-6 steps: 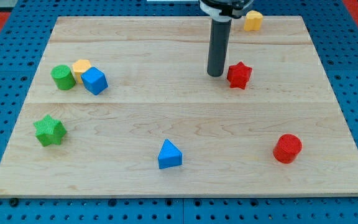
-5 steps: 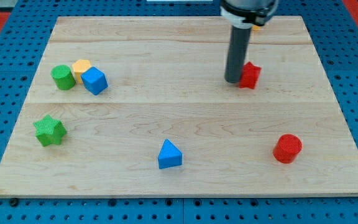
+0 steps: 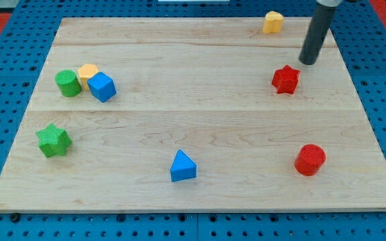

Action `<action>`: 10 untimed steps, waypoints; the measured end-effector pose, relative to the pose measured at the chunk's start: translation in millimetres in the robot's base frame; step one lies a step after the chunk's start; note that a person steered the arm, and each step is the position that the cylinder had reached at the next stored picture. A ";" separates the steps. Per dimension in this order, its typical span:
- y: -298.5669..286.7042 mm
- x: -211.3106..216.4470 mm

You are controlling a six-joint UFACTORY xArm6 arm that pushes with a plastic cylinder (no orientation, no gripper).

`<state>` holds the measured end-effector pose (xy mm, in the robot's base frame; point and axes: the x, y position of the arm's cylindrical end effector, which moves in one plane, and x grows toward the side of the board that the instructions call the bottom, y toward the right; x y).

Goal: Push yellow heart above the red star

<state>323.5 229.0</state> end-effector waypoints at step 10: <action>-64.2 -90.5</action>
<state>233.0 164.8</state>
